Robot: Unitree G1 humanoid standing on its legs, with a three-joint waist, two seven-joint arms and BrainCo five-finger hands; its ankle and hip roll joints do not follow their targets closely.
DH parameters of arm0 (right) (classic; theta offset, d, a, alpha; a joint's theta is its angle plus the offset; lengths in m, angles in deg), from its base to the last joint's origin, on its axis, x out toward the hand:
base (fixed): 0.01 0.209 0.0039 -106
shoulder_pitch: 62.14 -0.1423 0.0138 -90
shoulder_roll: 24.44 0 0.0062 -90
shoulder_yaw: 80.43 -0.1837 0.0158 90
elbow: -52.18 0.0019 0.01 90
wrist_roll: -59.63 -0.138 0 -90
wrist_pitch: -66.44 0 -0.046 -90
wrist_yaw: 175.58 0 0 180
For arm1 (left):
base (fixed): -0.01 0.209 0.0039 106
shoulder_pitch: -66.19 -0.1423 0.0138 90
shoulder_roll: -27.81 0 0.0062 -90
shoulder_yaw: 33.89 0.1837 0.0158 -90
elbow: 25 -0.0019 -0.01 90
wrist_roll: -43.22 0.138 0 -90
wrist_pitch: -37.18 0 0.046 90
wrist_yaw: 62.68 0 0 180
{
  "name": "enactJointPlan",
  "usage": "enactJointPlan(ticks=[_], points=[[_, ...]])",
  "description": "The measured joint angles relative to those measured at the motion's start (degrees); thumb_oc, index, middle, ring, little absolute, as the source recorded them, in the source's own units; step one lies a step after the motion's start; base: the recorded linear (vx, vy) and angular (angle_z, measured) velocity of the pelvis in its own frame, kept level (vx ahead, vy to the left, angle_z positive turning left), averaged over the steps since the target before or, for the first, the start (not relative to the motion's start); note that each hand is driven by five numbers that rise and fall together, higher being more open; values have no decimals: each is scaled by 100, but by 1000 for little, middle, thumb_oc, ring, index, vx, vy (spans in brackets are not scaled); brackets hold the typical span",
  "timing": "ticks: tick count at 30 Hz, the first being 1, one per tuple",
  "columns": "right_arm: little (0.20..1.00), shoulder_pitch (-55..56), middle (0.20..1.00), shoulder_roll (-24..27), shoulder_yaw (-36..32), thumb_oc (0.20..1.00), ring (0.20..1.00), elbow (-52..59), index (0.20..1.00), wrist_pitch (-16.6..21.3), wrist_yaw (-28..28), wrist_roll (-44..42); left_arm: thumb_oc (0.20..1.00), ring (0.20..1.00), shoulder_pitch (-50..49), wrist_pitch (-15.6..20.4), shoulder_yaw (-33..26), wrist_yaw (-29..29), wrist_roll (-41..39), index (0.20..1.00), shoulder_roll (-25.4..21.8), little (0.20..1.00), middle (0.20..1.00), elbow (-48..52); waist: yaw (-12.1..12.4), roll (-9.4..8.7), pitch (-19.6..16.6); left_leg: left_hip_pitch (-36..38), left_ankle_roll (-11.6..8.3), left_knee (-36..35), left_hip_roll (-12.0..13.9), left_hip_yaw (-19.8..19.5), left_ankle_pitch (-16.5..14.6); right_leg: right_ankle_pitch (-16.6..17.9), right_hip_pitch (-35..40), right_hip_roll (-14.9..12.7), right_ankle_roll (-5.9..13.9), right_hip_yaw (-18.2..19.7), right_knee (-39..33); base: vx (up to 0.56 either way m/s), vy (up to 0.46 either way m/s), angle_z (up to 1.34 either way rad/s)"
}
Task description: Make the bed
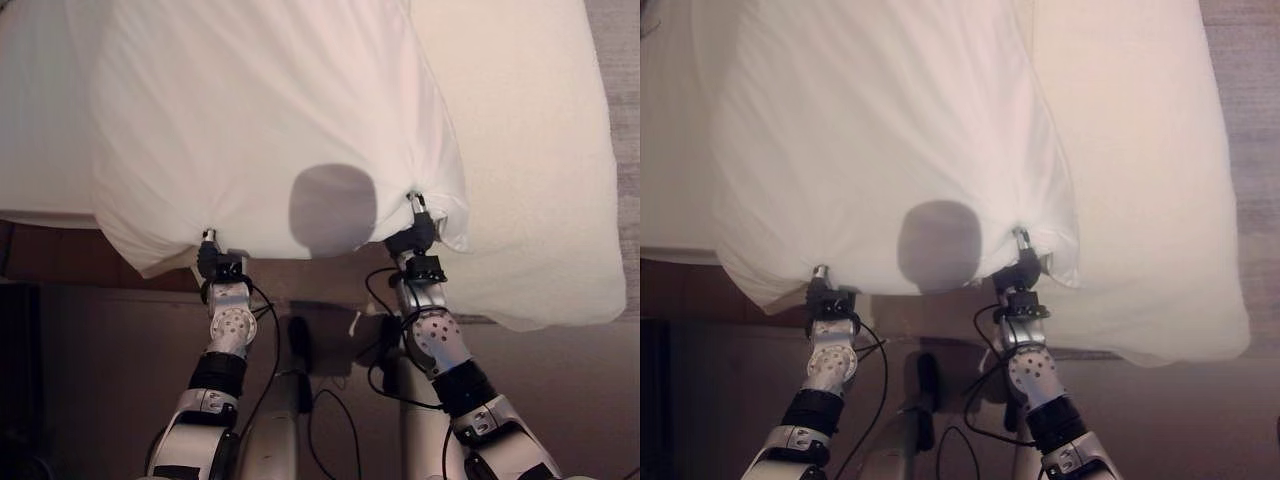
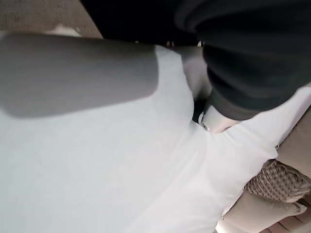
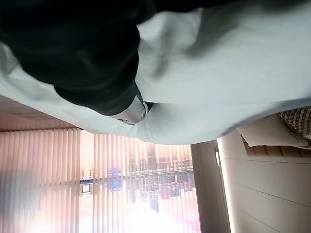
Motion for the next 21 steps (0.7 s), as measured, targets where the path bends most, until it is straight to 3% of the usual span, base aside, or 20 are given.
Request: enactJointPlan(ticks=[3, 7, 8, 9, 10, 12, 13, 14, 15, 16, 17, 18, 19, 20, 21], points=[[200, 77, 200, 7, -27, 200, 200, -51, 200, -15, 73, 46, 200, 200, -119, -1, -46, -1, 20, 200, 43, 200, 200, 22, 1, 4, -5, 196, -75, -17, 54, -48, 53, -109, 170, 72, 36, -18, 82, -39, -143, 9], [200, 56, 200, 28, -108, 200, 200, -276, 200, -32, 87, 99, 200, 200, -359, 25, -97, -16, 290, 200, 95, 200, 200, 298, 53, -7, -2, 272, -117, 180, -8, -620, 75, -336, 194, 46, -99, 93, 441, -9, 39, 6], [200, 12, 200, 38, -108, 200, 200, -308, 200, -38, 87, 100, 200, 200, -369, 24, -121, -35, 354, 200, 99, 200, 200, 327, 48, -54, 12, 267, -244, 163, 35, -739, 102, -338, 192, -75, -243, 180, 440, 70, 356, -10], [200, 41, 200, 20, -144, 200, 200, -371, 200, -51, 97, 101, 200, 200, -374, 43, -133, -102, 461, 200, 76, 200, 200, 505, 115, -225, 85, 266, -267, 206, 171, -936, 33, -313, 206, -91, -385, 231, 372, 53, 384, -5], [200, 91, 200, 71, -212, 200, 200, -356, 200, -57, 97, 103, 200, 200, -362, 72, -108, -146, 463, 200, 137, 200, 200, 613, 122, -239, 80, 327, -343, -66, 553, -1172, -9, -243, 210, -33, -247, 241, 311, 66, 387, -6], [200, 158, 200, 130, -259, 200, 200, -374, 200, -57, 97, 103, 200, 200, -367, 124, -98, -166, 469, 200, 233, 200, 200, 710, 119, -233, 108, 512, -404, -618, 1137, -1394, -34, -263, 181, 53, -220, 280, 377, 37, 362, -6], [200, 139, 200, 180, -272, 200, 200, -370, 200, -60, 97, 103, 200, 200, -371, 125, -85, -170, 468, 200, 254, 200, 200, 714, 139, -279, 140, 592, -404, -777, 1234, -1419, -36, -256, 169, 49, -196, 355, 407, 47, 457, -32], [200, 174, 200, 208, -265, 200, 200, -372, 200, -60, 97, 102, 200, 200, -444, 128, -85, -165, 467, 200, 325, 200, 200, 739, 164, -286, 143, 724, -419, -956, 1262, -1816, -41, -196, 163, 123, -17, 610, 338, 16, 314, -52], [200, 190, 200, 209, -264, 200, 200, -373, 200, -71, 97, 102, 200, 200, -514, 151, -85, -152, 467, 200, 337, 200, 200, 746, 171, -287, 144, 761, -489, -907, 1268, -1967, -89, -141, 157, 182, 67, 732, 293, 72, 740, -93], [200, 144, 200, 196, -255, 200, 200, -372, 200, -77, 90, 104, 200, 200, -634, 165, -88, -137, 462, 200, 371, 200, 200, 778, 179, -270, 139, 815, -530, -619, 1178, -1920, -159, -77, 103, 251, 194, 895, 313, 38, 589, -64], [200, 131, 200, 199, -274, 200, 200, -330, 200, -67, 94, 103, 200, 200, -537, 163, -65, -139, 440, 200, 393, 200, 200, 743, 83, -297, 160, 650, -797, -351, 1148, -1574, -323, -42, 99, 76, 350, 886, 285, 34, 723, 3], [200, 367, 200, 351, -438, 200, 200, -19, 200, -40, 104, 101, 200, 200, -426, 160, 170, -147, 411, 200, 471, 200, 200, 754, -53, -397, 196, 295, -885, 118, 783, -1353, -230, 74, 107, -350, 391, 931, 123, 5, 594, 68], [200, 470, 200, 354, -545, 200, 200, -4, 200, -9, 97, 98, 200, 200, -396, 160, 273, -111, 412, 200, 505, 200, 200, 753, -158, -422, 225, 206, -878, 345, 495, -1335, -290, 189, 216, -549, 375, 1017, -44, 33, 1103, 76], [200, 603, 200, 336, -641, 200, 200, -65, 200, 20, 99, 100, 200, 200, -471, 162, 375, -45, 412, 200, 500, 200, 200, 718, -229, -459, 289, 142, -652, 904, 4, -1275, -459, 574, 517, -926, 389, 1257, -465, 19, 823, 25], [200, 597, 200, 250, -597, 200, 200, -45, 200, 18, 120, 102, 200, 200, -492, 171, 352, -33, 406, 200, 489, 200, 200, 718, -170, -437, 312, -108, -343, 1418, -206, -1190, -691, 875, 680, -1064, 297, 1427, -788, -15, 954, -63]])
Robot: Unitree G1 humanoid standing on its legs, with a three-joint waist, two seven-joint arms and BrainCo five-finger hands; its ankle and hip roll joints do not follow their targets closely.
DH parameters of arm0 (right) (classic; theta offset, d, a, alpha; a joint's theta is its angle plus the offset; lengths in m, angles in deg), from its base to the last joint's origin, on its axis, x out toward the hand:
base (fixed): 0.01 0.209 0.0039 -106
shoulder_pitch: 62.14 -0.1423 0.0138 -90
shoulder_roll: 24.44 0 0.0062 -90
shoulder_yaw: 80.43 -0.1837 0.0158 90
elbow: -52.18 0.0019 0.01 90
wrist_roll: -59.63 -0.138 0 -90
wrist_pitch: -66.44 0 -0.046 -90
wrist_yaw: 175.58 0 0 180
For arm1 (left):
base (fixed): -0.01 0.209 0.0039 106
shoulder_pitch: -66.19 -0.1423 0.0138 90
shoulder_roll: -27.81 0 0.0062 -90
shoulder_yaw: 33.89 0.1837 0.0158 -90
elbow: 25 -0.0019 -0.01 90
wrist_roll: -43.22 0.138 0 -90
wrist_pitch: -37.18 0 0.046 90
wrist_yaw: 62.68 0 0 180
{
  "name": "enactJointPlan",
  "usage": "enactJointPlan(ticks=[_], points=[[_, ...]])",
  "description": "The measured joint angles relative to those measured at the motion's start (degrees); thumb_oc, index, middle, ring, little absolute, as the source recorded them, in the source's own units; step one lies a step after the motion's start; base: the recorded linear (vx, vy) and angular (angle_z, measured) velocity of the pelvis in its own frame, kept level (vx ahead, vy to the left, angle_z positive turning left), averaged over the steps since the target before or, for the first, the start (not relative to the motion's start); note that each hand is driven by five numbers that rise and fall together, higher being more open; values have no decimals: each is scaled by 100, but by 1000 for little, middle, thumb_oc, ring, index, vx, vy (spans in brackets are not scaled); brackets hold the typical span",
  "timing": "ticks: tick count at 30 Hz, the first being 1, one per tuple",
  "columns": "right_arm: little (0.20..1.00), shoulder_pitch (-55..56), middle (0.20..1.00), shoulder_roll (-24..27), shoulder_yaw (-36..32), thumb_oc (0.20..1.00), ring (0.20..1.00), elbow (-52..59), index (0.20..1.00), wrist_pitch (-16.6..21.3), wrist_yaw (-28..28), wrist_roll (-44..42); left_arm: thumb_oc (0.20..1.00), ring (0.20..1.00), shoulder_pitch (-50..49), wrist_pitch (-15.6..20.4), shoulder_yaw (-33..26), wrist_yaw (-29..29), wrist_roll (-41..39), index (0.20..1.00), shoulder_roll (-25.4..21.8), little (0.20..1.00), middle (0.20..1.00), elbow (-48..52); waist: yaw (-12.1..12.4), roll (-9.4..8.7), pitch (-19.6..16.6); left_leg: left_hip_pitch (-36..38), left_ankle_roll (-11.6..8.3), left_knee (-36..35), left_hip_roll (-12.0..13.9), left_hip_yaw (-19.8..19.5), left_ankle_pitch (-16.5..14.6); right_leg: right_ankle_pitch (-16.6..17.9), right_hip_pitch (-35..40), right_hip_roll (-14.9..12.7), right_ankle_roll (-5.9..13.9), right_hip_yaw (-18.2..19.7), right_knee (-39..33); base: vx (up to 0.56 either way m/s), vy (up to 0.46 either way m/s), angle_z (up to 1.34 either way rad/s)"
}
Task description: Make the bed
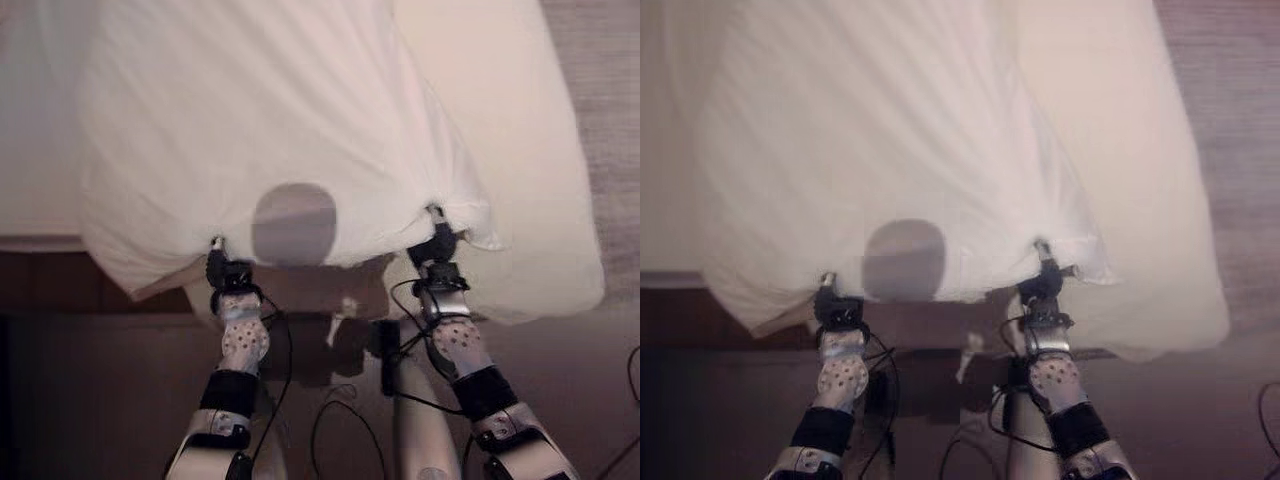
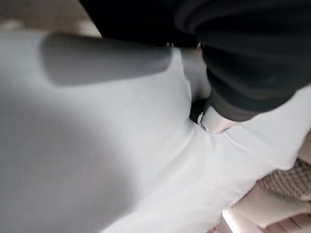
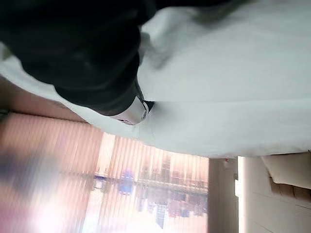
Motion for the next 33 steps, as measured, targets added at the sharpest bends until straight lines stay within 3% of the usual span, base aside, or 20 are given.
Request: enactJointPlan(ticks=[1, 2, 3, 4, 5, 7, 9, 10, 11, 13, 18, 24, 26, 28, 29, 30, 31, 32, 33], points=[[200, 90, 200, -36, 14, 200, 200, 148, 200, -10, 3, 35, 200, 200, -150, 24, 33, 6, 10, 200, -4, 200, 200, 55, 192, 152, -26, 111, 442, -200, -81, 153, -179, 607, 182, -94, -134, -130, -687, -38, 431, -108], [200, 84, 200, -98, 49, 200, 200, 153, 200, -10, 3, 53, 200, 200, -175, 19, 28, 10, 24, 200, -58, 200, 200, 50, 235, 154, -15, 121, 351, -70, -178, 281, -261, 885, 306, -97, -115, -311, -881, -56, 631, -114], [200, 187, 200, -33, 150, 200, 200, 261, 200, -13, 8, 58, 200, 200, -158, 13, 26, 18, 53, 200, -86, 200, 200, 28, 219, 270, -9, 39, 595, 78, -375, 327, -331, 949, 342, -73, 72, -345, -759, -56, 379, -43], [200, 236, 200, -25, 153, 200, 200, 290, 200, -13, 8, 59, 200, 200, -146, 28, 42, 13, 59, 200, -106, 200, 200, 45, 173, 308, -5, 2, 650, 82, -342, 258, -288, 866, 299, -36, 154, -505, -632, -58, 538, -28], [200, 252, 200, -96, 176, 200, 200, 292, 200, -3, 13, 62, 200, 200, -115, 20, 63, 5, 71, 200, -176, 200, 200, 99, 224, 269, -13, -40, 806, -26, -369, 327, -156, 515, 147, 240, 366, -760, -457, -59, 430, -19], [200, 251, 200, -68, 151, 200, 200, 323, 200, 30, 30, 117, 200, 200, -136, -33, 60, -19, 219, 200, -210, 200, 200, 232, 325, 256, -17, -9, 1007, -556, -444, 545, 164, 209, 95, 567, 296, -1751, -321, -57, 363, -17], [200, 190, 200, -31, 146, 200, 200, 378, 200, 46, 31, 121, 200, 200, -133, -34, 57, -28, 275, 200, -204, 200, 200, 379, 287, 283, -1, 57, 1081, -1019, -575, 528, 468, -236, 34, 966, 134, -1402, -222, -25, 305, 7], [200, 146, 200, -38, 189, 200, 200, 385, 200, 86, 56, 121, 200, 200, -141, -29, 107, -49, 279, 200, -234, 200, 200, 481, 206, 296, 10, 82, 1149, -1284, -646, 500, 686, -507, -96, 1354, 32, -1038, 6, -19, 204, 9], [200, 167, 200, -31, 204, 200, 200, 390, 200, 91, 70, 123, 200, 200, -122, -53, 109, -77, 282, 200, -284, 200, 200, 474, 169, 271, 24, 135, 1191, -1442, -709, 546, 786, -643, -103, 1578, -135, -1045, 139, -23, 144, -2], [200, 188, 200, -30, 226, 200, 200, 373, 200, 93, 80, 123, 200, 200, -242, -86, 115, -76, 303, 200, -291, 200, 200, 495, 164, 248, 35, 282, 1179, -1636, -780, 596, 827, -645, 21, 1682, -238, -1128, 135, -7, 53, -9], [200, 260, 200, -6, 291, 200, 200, 367, 200, 90, 61, 125, 200, 200, -476, -184, 118, -79, 500, 200, -302, 200, 200, 659, 152, 231, 31, 477, 1120, -2017, -795, 575, 986, -661, 110, 1766, -244, -965, 70, 1, -13, 3], [200, 262, 200, -5, 326, 200, 200, 343, 200, 87, 70, 190, 200, 200, -487, -253, 123, -129, 499, 200, -369, 200, 200, 691, 20, 236, 31, 457, 1070, -1991, -744, 527, 1047, -786, 123, 1863, -493, -861, 177, -40, -113, 13], [200, 197, 200, 14, 305, 200, 200, 272, 200, 97, 87, 220, 200, 200, -496, -273, 119, -136, 499, 200, -365, 200, 200, 658, 45, 276, 52, 298, 798, -1620, -748, 583, 1043, -852, 123, 1863, -594, -924, 379, -91, -164, 48], [200, 239, 200, 53, 93, 200, 200, 143, 200, 119, 93, 220, 200, 200, -351, -282, 231, -132, 502, 200, -314, 200, 200, 684, 65, 209, 59, 33, 241, -1111, -863, 627, 1385, -955, 205, 1552, -677, -1005, 448, -45, -134, 68], [200, 238, 200, 97, 112, 200, 200, 105, 200, 124, 96, 220, 200, 200, -353, -268, 219, -132, 502, 200, -313, 200, 200, 697, 107, 196, 60, 48, 169, -1079, -861, 630, 1386, -956, 213, 1496, -737, -1026, 431, -17, -80, 12], [200, 177, 200, 163, 176, 200, 200, 82, 200, 120, 110, 223, 200, 200, -378, -267, 169, -135, 505, 200, -344, 200, 200, 699, 176, 190, 62, 23, 391, -600, -614, 770, 871, -914, 214, 1447, -828, -1114, 452, -4, -4, -8], [200, 72, 200, 144, 183, 200, 200, 81, 200, 115, 124, 224, 200, 200, -369, -271, 99, -134, 506, 200, -357, 200, 200, 714, 186, 155, 65, -68, 415, -182, -361, 734, 561, -878, 215, 1427, -864, -1260, 420, 22, 61, -3], [200, -10, 200, 143, 180, 200, 200, 90, 200, 117, 129, 232, 200, 200, -317, -266, 58, -137, 510, 200, -351, 200, 200, 753, 131, 90, 60, 2, 285, -141, 48, 403, 426, -820, 179, 1370, -880, -1300, 409, 41, 120, 11], [200, -17, 200, 172, 147, 200, 200, 83, 200, 127, 129, 232, 200, 200, -250, -272, 65, -138, 514, 200, -331, 200, 200, 755, 136, 71, 71, 100, 202, -285, 253, 205, 415, -807, 146, 1393, -886, -1319, 411, 51, 192, 14]])
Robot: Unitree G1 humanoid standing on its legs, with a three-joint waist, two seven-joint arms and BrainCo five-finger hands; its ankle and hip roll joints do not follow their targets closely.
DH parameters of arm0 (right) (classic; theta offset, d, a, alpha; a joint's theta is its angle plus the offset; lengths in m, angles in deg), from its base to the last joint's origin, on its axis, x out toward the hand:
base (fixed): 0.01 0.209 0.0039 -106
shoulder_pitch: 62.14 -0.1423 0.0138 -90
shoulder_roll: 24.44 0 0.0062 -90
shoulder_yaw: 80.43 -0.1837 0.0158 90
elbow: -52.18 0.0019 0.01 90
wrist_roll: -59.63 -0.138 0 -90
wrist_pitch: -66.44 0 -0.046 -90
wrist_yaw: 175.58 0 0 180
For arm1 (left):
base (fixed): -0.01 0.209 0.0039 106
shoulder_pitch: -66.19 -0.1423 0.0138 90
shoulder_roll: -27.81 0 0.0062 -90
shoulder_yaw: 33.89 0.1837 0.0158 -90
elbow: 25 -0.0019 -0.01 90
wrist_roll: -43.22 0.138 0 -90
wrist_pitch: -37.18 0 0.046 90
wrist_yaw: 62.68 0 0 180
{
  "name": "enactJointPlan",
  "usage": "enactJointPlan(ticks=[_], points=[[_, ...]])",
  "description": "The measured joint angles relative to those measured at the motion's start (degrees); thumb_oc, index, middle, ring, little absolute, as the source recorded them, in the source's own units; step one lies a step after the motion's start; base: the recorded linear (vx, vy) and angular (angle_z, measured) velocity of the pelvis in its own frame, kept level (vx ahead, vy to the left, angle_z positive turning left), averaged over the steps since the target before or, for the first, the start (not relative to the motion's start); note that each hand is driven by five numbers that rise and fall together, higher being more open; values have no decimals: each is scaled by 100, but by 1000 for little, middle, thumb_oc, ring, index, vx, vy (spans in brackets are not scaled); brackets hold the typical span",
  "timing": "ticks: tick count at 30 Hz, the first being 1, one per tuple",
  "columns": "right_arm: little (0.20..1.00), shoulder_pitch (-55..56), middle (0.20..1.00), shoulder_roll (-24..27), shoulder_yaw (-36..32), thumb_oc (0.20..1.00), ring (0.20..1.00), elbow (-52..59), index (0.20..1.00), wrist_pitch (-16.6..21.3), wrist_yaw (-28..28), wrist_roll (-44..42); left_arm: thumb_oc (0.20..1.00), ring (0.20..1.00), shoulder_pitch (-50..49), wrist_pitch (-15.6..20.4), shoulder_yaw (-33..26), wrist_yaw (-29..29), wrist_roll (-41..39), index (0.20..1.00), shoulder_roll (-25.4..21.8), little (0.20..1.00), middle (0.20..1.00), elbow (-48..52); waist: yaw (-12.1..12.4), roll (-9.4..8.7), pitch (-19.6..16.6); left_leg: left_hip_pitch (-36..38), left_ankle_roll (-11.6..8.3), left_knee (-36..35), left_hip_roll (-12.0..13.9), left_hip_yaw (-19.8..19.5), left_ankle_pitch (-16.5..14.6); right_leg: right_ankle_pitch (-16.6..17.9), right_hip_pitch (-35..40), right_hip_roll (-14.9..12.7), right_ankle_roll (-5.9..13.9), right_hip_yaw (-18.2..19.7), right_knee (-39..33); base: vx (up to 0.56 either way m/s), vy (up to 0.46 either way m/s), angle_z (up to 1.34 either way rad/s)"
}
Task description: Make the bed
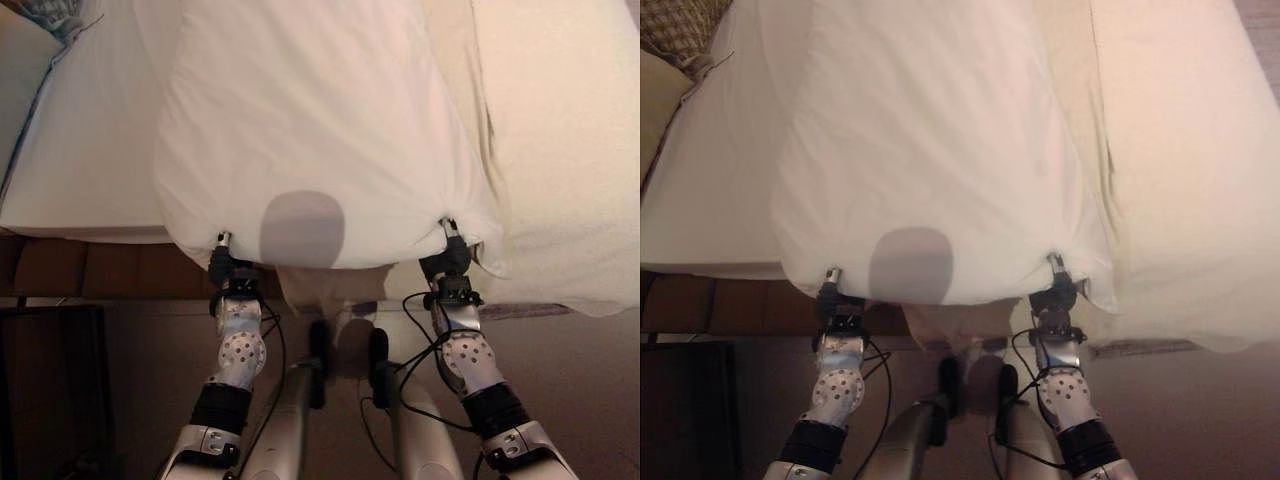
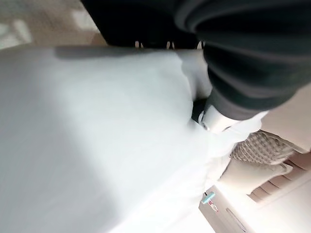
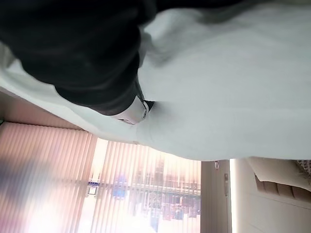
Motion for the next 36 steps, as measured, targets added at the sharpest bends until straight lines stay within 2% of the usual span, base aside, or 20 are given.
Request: enactJointPlan(ticks=[3, 4, 5, 6, 7, 8, 9, 11, 12, 13, 16, 17, 19, 20, 21, 22, 26, 27, 30, 36], points=[[200, -52, 200, 36, -47, 200, 200, -67, 200, 44, -2, -1, 200, 200, 103, 5, -7, -16, 215, 200, 55, 200, 200, -12, -81, -4, 5, 570, -74, -1505, 828, -576, 43, 24, -128, 55, 69, 69, 86, 27, 298, 13], [200, -62, 200, 62, -72, 200, 200, -74, 200, 59, -9, -5, 200, 200, 182, 6, 14, -17, 218, 200, 61, 200, 200, -19, -69, 5, 3, 573, -117, -1882, 1078, -520, 28, 43, -245, 56, 158, 71, 116, 20, 358, 11], [200, -64, 200, 82, -85, 200, 200, -74, 200, 69, -9, -7, 200, 200, 227, 7, 41, -24, 215, 200, 60, 200, 200, -20, -61, 15, -2, 579, -222, -2044, 1138, -395, 54, 69, -295, 44, 184, 56, 105, 9, 334, 6], [200, -42, 200, 111, -115, 200, 200, -75, 200, 74, -7, -10, 200, 200, 240, 8, 76, -40, 215, 200, 62, 200, 200, -20, -66, 57, -9, 609, -153, -2168, 1155, -200, 102, 120, -337, 27, 279, 23, 113, -13, 307, -5], [200, -63, 200, 117, -115, 200, 200, -74, 200, 75, -6, -10, 200, 200, 250, 8, 94, -44, 212, 200, 52, 200, 200, -21, -53, 81, -13, 653, -151, -2167, 1147, -115, 107, 150, -339, 23, 334, -4, 111, -20, 358, -14], [200, 20, 200, 118, -119, 200, 200, -73, 200, 88, -12, -8, 200, 200, 263, 12, 159, -31, 214, 200, 18, 200, 200, -55, 0, 146, -30, 672, -134, -2089, 1019, -168, 592, 153, -367, 42, 489, -3, 158, 33, 445, -2], [200, 53, 200, 78, -215, 200, 200, -52, 200, 131, -26, -7, 200, 200, 410, 7, 229, -15, 210, 200, 37, 200, 200, -155, 16, 136, -21, 468, -355, -1900, 976, -26, 585, 137, -367, -127, 580, -74, 182, 65, 588, 61], [200, 326, 200, 24, -425, 200, 200, -54, 200, 201, -53, -12, 200, 200, 529, 7, 409, 71, 209, 200, 146, 200, 200, -189, -175, 173, -16, 207, -432, -1463, 735, 476, 689, 153, -275, -649, 914, -182, 147, 115, 650, 97], [200, 431, 200, -9, -461, 200, 200, -80, 200, 210, -70, -12, 200, 200, 529, 7, 417, 84, 208, 200, 196, 200, 200, -213, -202, 173, -16, 123, -384, -1240, 584, 593, 623, 213, -182, -827, 1035, -155, 36, 135, 653, 54], [200, 514, 200, -28, -452, 200, 200, -51, 200, 210, -61, -17, 200, 200, 502, 9, 460, 85, 188, 200, 231, 200, 200, -224, -171, 205, -28, 12, -134, -828, 357, 806, 324, 404, 59, -1086, 1252, -140, -299, 138, 680, 30], [200, 628, 200, -125, -475, 200, 200, -35, 200, 166, -107, -14, 200, 200, 287, -15, 447, 323, 194, 200, 87, 200, 200, -358, -114, 247, -84, -121, 323, -71, 15, 1116, -291, 1013, 434, -1561, 1139, -204, -1045, 126, 675, -16], [200, 547, 200, -193, -464, 200, 200, -39, 200, 137, -118, -13, 200, 200, 191, -37, 449, 380, 202, 200, -26, 200, 200, -343, -82, 268, -88, -152, 473, 113, 41, 1352, -479, 1443, 525, -1628, 906, -642, -1375, 0, 292, -76], [200, 587, 200, -188, -423, 200, 200, 36, 200, 59, -122, -11, 200, 200, 127, -138, 433, 407, 206, 200, -43, 200, 200, -374, -110, 306, -117, -161, 746, 233, -202, 1453, -630, 1588, 712, -1573, 764, -892, -1510, -2, 513, -46], [200, 659, 200, -196, -435, 200, 200, 52, 200, 64, -126, -12, 200, 200, 154, -161, 453, 422, 213, 200, 13, 200, 200, -366, -158, 312, -126, -124, 884, 95, -309, 1320, -573, 1337, 581, -1396, 929, -659, -1229, 3, 406, -7], [200, 601, 200, -222, -416, 200, 200, 55, 200, 66, -126, -12, 200, 200, 164, -160, 431, 428, 221, 200, -3, 200, 200, -362, -123, 310, -128, -91, 939, -93, -324, 1313, -493, 937, 338, -1088, 1017, -377, -839, 1, 324, -16], [200, 543, 200, -219, -395, 200, 200, 78, 200, 60, -127, -12, 200, 200, 148, -178, 379, 423, 219, 200, -65, 200, 200, -376, -125, 316, -125, 83, 995, -644, -343, 1452, -184, 496, 41, -619, 929, -139, -364, -12, 164, -22], [200, 579, 200, -164, -310, 200, 200, 18, 200, 53, -129, -11, 200, 200, -50, -237, 400, 382, 231, 200, 15, 200, 200, -273, -160, 265, -130, 684, 1178, -1476, -604, 1979, 52, 66, -8, 245, 755, -566, -259, 20, 114, -30], [200, 581, 200, -107, -317, 200, 200, 15, 200, 57, -139, -11, 200, 200, -74, -244, 420, 363, 233, 200, 26, 200, 200, -272, -167, 256, -134, 737, 1176, -1480, -685, 1967, 51, 141, 70, 357, 544, -570, -509, 7, 4, -34], [200, 562, 200, 118, -236, 200, 200, -146, 200, 39, -179, -10, 200, 200, -91, -250, 436, 318, 397, 200, 58, 200, 200, -276, -327, 256, -133, 771, 1161, -1519, -775, 1800, 66, 266, 126, 461, 219, -116, -469, -40, -18, 2], [200, 485, 200, 172, -246, 200, 200, -298, 200, -18, -168, 190, 200, 200, -239, -226, 510, 231, 408, 200, 55, 200, 200, -270, -313, 275, -137, 858, 1030, -1617, -764, 1897, 143, 248, 137, 482, 195, -102, -530, -39, -144, -10]])
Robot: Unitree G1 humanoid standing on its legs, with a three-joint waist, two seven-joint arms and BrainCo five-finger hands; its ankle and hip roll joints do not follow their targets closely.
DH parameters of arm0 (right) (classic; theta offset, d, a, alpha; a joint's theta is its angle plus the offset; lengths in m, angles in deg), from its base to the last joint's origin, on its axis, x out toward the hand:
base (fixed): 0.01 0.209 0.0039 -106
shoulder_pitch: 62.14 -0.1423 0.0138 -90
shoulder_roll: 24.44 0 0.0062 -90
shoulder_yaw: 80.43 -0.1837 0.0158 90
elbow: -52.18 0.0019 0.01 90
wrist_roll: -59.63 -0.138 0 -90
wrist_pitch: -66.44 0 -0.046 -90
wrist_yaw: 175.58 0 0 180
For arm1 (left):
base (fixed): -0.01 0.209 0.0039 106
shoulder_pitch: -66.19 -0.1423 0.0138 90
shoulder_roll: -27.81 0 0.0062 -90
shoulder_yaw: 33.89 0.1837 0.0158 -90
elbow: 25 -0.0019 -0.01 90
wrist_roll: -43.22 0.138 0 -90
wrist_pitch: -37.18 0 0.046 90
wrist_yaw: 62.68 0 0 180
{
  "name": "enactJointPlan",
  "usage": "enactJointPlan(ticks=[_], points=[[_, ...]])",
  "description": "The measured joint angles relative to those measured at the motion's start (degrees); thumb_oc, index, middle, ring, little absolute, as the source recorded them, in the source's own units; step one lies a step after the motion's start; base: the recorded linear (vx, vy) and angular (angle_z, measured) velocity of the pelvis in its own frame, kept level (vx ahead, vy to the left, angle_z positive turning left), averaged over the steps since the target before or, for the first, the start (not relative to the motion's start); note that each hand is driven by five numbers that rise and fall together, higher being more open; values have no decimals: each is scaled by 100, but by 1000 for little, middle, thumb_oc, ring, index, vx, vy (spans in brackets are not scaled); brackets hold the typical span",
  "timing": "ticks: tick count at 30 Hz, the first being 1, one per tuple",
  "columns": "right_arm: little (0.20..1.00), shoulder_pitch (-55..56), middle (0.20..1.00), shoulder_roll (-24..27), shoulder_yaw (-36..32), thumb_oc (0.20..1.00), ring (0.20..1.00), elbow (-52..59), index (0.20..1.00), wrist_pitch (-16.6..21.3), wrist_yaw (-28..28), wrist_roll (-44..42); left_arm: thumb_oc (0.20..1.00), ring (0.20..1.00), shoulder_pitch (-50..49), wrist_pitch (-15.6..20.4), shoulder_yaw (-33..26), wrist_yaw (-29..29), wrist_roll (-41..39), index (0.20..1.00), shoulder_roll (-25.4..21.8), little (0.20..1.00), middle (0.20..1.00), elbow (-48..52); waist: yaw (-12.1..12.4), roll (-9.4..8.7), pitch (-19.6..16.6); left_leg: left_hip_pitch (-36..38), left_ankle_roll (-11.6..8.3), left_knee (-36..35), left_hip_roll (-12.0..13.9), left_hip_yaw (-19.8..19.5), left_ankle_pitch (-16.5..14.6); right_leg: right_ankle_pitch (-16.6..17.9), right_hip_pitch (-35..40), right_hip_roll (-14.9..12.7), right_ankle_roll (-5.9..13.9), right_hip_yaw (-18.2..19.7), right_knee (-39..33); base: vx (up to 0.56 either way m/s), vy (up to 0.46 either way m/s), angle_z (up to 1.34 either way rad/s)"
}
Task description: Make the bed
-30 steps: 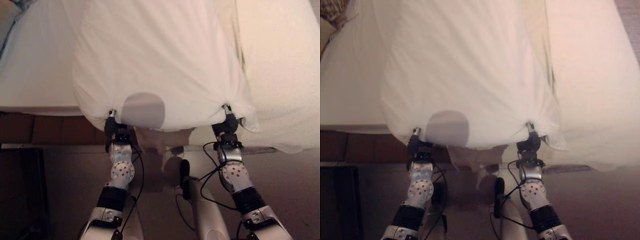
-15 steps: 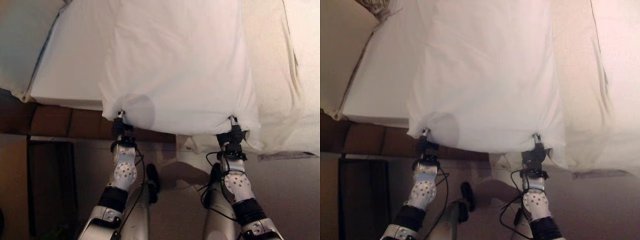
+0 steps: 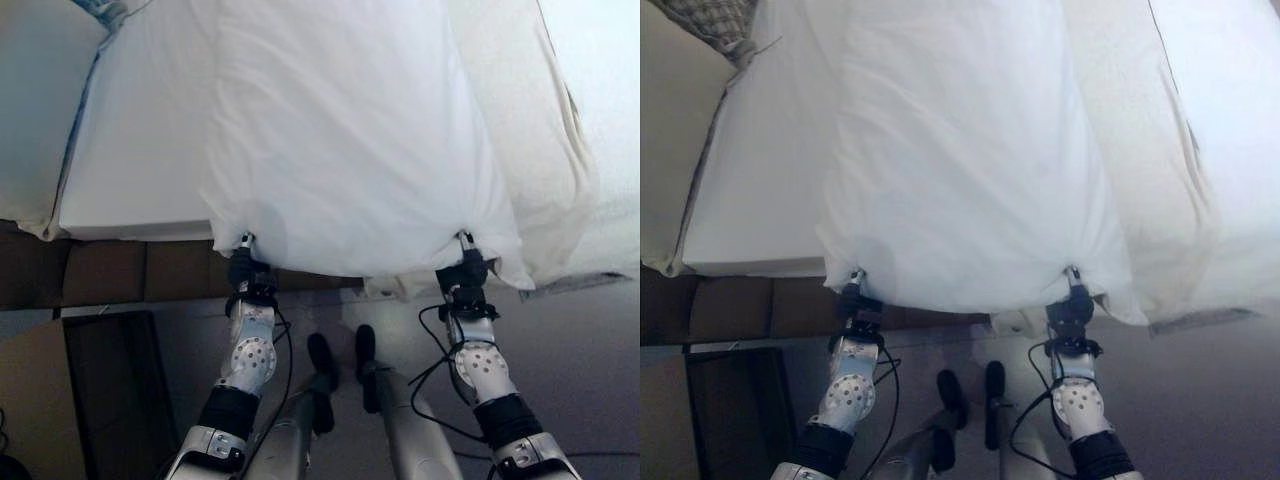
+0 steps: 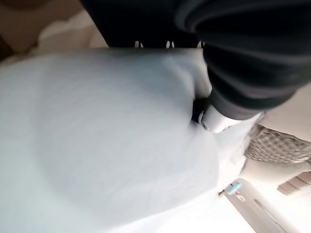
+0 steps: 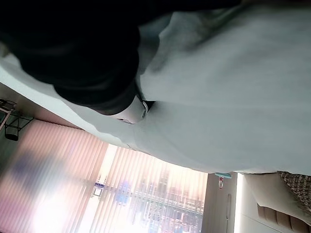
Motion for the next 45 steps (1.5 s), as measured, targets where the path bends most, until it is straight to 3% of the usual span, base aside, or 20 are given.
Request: enactJointPlan(ticks=[2, 3, 6, 7, 8, 9, 10, 12, 13, 15, 18, 19, 20, 21, 22, 26, 33, 40, 45], points=[[200, -3, 200, -1, -77, 200, 200, -128, 200, 1, -5, 24, 200, 200, 43, -7, 50, -23, 0, 200, 8, 200, 200, -7, -7, -4, -1, -333, -253, 640, 1, 12, 71, -28, 31, -123, -124, -52, 31, -78, -148, 49], [200, 18, 200, 27, -170, 200, 200, -219, 200, 3, -3, 23, 200, 200, 84, -11, 120, -28, 3, 200, 38, 200, 200, -2, 48, -4, -1, -456, -488, 937, -19, 53, 223, -23, 80, -225, -253, -7, 14, -98, -140, 34], [200, -52, 200, 58, -40, 200, 200, -314, 200, -43, -2, 25, 200, 200, 139, 13, -70, -41, 5, 200, 73, 200, 200, 10, 174, -4, -7, -503, -647, 1056, 16, -306, 209, 51, 67, -254, -366, 79, -30, -49, -36, -8], [200, -86, 200, 26, 8, 200, 200, -291, 200, -46, 8, 26, 200, 200, 192, 3, -124, -75, 20, 200, 46, 200, 200, 15, 109, -94, -2, -617, -837, 1136, 209, -694, -23, 122, 55, -341, -410, 75, -124, -38, 23, 6], [200, -76, 200, 33, 3, 200, 200, -265, 200, -44, 4, 26, 200, 200, 219, 8, -128, -91, 28, 200, 52, 200, 200, 16, 128, -146, -7, -570, -895, 904, 383, -939, -26, 165, 33, -328, -414, 119, -168, -24, 102, 20], [200, -99, 200, 67, -5, 200, 200, -261, 200, -43, -4, 26, 200, 200, 250, 3, -127, -119, 34, 200, 77, 200, 200, 18, 131, -146, -4, -422, -921, 349, 726, -1332, -36, 192, 7, -254, -416, 124, -205, -15, 70, 3], [200, -102, 200, 87, -2, 200, 200, -263, 200, -43, -4, 26, 200, 200, 243, 5, -127, -125, 36, 200, 86, 200, 200, 16, 141, -145, -3, -327, -927, 56, 925, -1443, -35, 195, -6, -244, -418, 134, -200, 0, 181, -4], [200, -108, 200, 100, 3, 200, 200, -269, 200, -40, -5, 26, 200, 200, 236, 5, -126, -184, 178, 200, 86, 200, 200, 15, 150, -140, -5, -194, -1148, -582, 1524, -1435, 42, 203, -66, -185, -409, 89, -200, 30, 202, -11], [200, -111, 200, 105, -7, 200, 200, -270, 200, -30, -5, 25, 200, 200, 262, 5, -124, -199, 244, 200, 98, 200, 200, 15, 147, -139, -5, -198, -1229, -748, 1700, -1353, 85, 218, -100, -170, -382, 67, -199, 22, 126, -2], [200, -130, 200, 150, -6, 200, 200, -270, 200, -25, -4, 25, 200, 200, 284, 5, -125, -210, 250, 200, 103, 200, 200, 16, 172, -133, -3, -174, -1224, -798, 1774, -1332, 89, 250, -130, -190, -321, 68, -202, -11, 225, -8], [200, -263, 200, 155, 19, 200, 200, -268, 200, 36, -2, 24, 200, 200, 272, 43, -114, -213, 250, 200, 94, 200, 200, 38, 199, -5, -9, 83, -1072, -956, 1524, -1348, 202, 343, -234, -166, -52, 117, -201, -12, 295, -27], [200, -328, 200, 145, -6, 200, 200, -270, 200, 40, -13, 27, 200, 200, 292, 83, -108, -211, 250, 200, 82, 200, 200, 65, 224, 72, 12, 99, -1110, -969, 1490, -1364, 494, 372, -275, -133, 9, 108, -200, -8, 282, -34], [200, -370, 200, 132, -37, 200, 200, -266, 200, 78, -10, 24, 200, 200, 364, 94, -89, -205, 250, 200, 52, 200, 200, 56, 216, 81, 18, -45, -1425, -902, 1485, -1321, 727, 392, -377, -196, 106, 107, -168, 38, 345, 10], [200, -356, 200, 141, -106, 200, 200, -269, 200, 133, -9, 24, 200, 200, 528, 92, 4, -209, 246, 200, 87, 200, 200, 45, 165, 80, 20, -244, -1378, -863, 1198, -1287, 849, 430, -504, -461, 310, 133, -161, 34, 342, 41], [200, -298, 200, 168, -137, 200, 200, -304, 200, 160, -6, 24, 200, 200, 600, 98, 81, -201, 247, 200, 93, 200, 200, 4, 150, 89, 27, -354, -1250, -714, 1076, -1248, 785, 440, -527, -626, 399, 144, -157, 74, 364, 50], [200, -272, 200, -53, -203, 200, 200, -520, 200, 141, 10, 24, 200, 200, 562, 104, 93, -173, 245, 200, -52, 200, 200, -142, 198, 90, 29, -338, -896, -358, 647, -986, 531, 601, -257, -987, 811, 523, -494, 82, 255, 9], [200, -288, 200, -144, -239, 200, 200, -957, 200, 127, 51, 48, 200, 200, 511, 164, 35, -331, 262, 200, 102, 200, 200, -422, 192, 85, 28, -283, -826, -310, 617, -876, 444, 877, 63, -1016, 875, 549, -1080, 31, 120, -6], [200, -775, 200, -198, -211, 200, 200, -2496, 200, -275, -16, 489, 200, 200, 1026, 407, -580, -612, 468, 200, 429, 200, 200, -2027, 172, 35, -7, -223, -859, -292, 670, -844, 417, 945, 141, -974, 851, 564, -1199, 19, 76, -6], [200, -1133, 200, -220, -227, 200, 200, -3729, 200, -492, -23, 932, 200, 200, 1426, 458, -630, -685, 679, 200, 402, 200, 200, -3390, 184, -16, -169, -289, -869, -291, 707, -785, 393, 986, 113, -940, 850, 564, -1316, 7, -6, -2]])
